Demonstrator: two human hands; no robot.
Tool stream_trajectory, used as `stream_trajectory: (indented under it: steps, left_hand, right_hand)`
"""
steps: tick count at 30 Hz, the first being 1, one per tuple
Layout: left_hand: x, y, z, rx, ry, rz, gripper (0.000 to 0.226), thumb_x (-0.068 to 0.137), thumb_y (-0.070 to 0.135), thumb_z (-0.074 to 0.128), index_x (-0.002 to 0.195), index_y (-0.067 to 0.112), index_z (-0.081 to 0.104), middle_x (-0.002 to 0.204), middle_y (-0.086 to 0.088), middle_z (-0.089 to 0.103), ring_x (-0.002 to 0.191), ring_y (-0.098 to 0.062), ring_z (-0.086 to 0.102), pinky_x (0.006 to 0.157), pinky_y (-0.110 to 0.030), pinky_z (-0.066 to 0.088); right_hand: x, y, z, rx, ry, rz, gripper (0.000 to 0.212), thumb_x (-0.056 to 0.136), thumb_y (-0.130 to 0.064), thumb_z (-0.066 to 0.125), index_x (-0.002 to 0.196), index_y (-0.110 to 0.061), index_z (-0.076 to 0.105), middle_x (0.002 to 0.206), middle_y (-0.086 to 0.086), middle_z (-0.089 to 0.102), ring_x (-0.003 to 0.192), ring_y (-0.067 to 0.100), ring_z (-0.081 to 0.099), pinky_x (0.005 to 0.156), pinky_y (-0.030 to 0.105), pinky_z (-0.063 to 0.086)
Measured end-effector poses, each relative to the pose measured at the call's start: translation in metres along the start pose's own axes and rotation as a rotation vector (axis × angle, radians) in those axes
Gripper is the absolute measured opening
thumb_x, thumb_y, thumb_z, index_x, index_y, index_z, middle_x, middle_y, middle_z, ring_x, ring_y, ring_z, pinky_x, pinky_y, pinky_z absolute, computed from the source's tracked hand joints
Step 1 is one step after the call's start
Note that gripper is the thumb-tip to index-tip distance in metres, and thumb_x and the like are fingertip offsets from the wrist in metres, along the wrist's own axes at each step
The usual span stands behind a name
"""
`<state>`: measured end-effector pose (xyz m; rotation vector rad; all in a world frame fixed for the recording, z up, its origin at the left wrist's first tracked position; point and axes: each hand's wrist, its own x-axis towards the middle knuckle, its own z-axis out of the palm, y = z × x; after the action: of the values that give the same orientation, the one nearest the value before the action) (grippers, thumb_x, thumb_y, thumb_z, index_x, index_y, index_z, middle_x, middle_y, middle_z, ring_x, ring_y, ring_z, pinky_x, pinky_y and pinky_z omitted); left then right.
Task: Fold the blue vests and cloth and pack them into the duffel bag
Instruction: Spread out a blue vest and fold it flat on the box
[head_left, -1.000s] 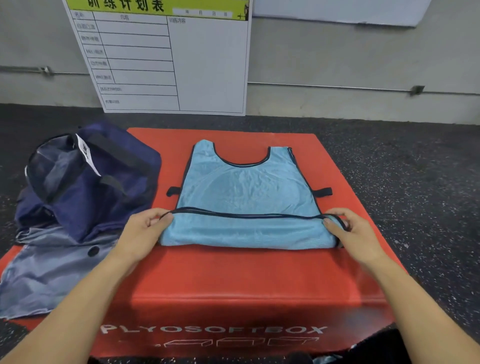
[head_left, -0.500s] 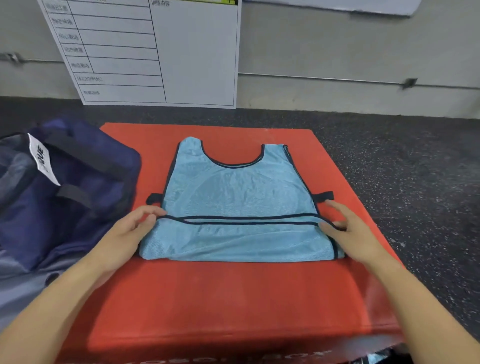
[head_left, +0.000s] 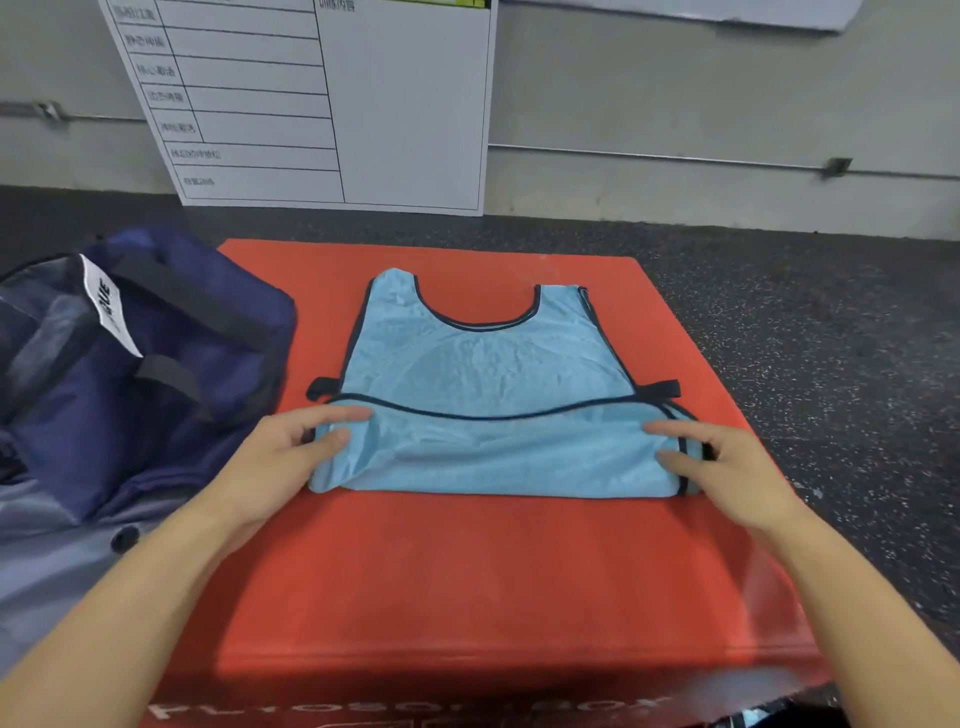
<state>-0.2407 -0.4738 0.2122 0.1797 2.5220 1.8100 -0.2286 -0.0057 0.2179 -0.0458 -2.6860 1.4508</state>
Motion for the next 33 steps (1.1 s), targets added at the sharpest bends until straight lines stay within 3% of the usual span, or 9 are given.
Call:
stream_trajectory:
  steps: [4,8,11,13,16,21,28,31,33]
  left_hand:
    - [0.006,-0.010,0.005,0.050,0.001,-0.023,0.034,0.097,0.022,0.065,0.122,0.045,0.069,0.088,0.010,0.052,0.084,-0.007,0.048,0.080,-0.023,0.036]
    - [0.009,-0.016,0.010,0.110,0.079,-0.030,0.042,0.100,0.006,0.058,0.126,0.038,0.062,0.049,0.020,0.042,0.052,0.002,0.040,0.059,-0.007,0.035]
    - [0.008,-0.023,0.008,0.096,0.061,-0.069,0.041,0.099,0.006,0.060,0.129,0.034,0.064,0.091,0.015,0.072,0.080,0.004,0.059,0.077,-0.006,0.046]
    - [0.006,-0.024,0.006,0.116,0.057,-0.087,0.042,0.098,0.006,0.061,0.125,0.038,0.066,0.108,0.009,0.072,0.095,-0.003,0.062,0.083,-0.008,0.046]
    - [0.001,-0.022,0.008,0.149,0.061,-0.078,0.042,0.098,0.000,0.060,0.131,0.026,0.065,0.125,0.010,0.065,0.104,0.018,0.058,0.089,0.000,0.039]
    - [-0.016,-0.027,0.011,0.165,0.015,-0.071,0.042,0.097,-0.001,0.059,0.132,0.023,0.064,0.126,0.011,0.064,0.100,0.028,0.052,0.088,0.005,0.034]
    - [-0.049,-0.033,0.012,0.147,0.010,-0.053,0.046,0.096,-0.004,0.060,0.128,0.029,0.065,0.132,0.011,0.063,0.114,0.017,0.055,0.100,-0.005,0.035]
    - [-0.067,-0.032,0.012,0.147,0.013,-0.069,0.050,0.095,-0.005,0.061,0.120,0.037,0.066,0.127,0.015,0.064,0.114,0.014,0.056,0.099,-0.006,0.037]
    - [-0.079,-0.031,0.011,0.174,0.019,-0.064,0.050,0.094,-0.005,0.062,0.120,0.037,0.066,0.125,0.016,0.064,0.108,0.021,0.055,0.093,0.001,0.035]
  right_hand:
    - [0.011,0.000,0.014,0.230,0.061,0.109,0.041,0.091,-0.001,0.070,0.114,-0.034,0.077,0.109,-0.010,0.076,0.101,0.006,0.064,0.097,0.029,0.048]
    - [0.013,0.007,0.019,0.271,-0.061,0.172,0.044,0.092,-0.005,0.072,0.120,-0.039,0.074,0.095,0.004,0.072,0.085,0.018,0.058,0.079,0.039,0.044]
    - [0.010,0.009,0.016,0.252,-0.122,0.189,0.046,0.091,-0.004,0.072,0.121,-0.039,0.073,0.095,0.001,0.076,0.078,0.015,0.059,0.071,0.034,0.045]
    - [0.007,0.010,0.012,0.246,-0.152,0.194,0.047,0.091,-0.001,0.071,0.122,-0.037,0.073,0.099,-0.001,0.077,0.083,0.006,0.066,0.076,0.023,0.050]
    - [-0.001,0.007,0.006,0.176,-0.199,0.192,0.047,0.093,0.005,0.066,0.126,-0.028,0.069,0.076,-0.021,0.071,0.067,-0.007,0.065,0.059,0.006,0.045]
    - [-0.018,0.003,-0.005,0.094,-0.234,0.168,0.045,0.095,0.006,0.064,0.132,-0.020,0.064,0.055,-0.025,0.060,0.050,-0.010,0.055,0.052,0.005,0.040]
    - [-0.047,0.005,-0.008,0.059,-0.256,0.184,0.047,0.093,0.001,0.068,0.129,-0.029,0.067,0.099,-0.019,0.071,0.065,-0.016,0.059,0.058,0.004,0.042]
    - [-0.061,0.005,-0.007,0.039,-0.259,0.171,0.046,0.094,0.000,0.068,0.129,-0.030,0.066,0.073,-0.024,0.066,0.051,-0.008,0.052,0.052,0.006,0.038]
    - [-0.071,0.005,-0.007,0.041,-0.269,0.178,0.047,0.093,-0.002,0.068,0.130,-0.032,0.066,0.084,-0.020,0.066,0.052,-0.008,0.051,0.053,0.007,0.037]
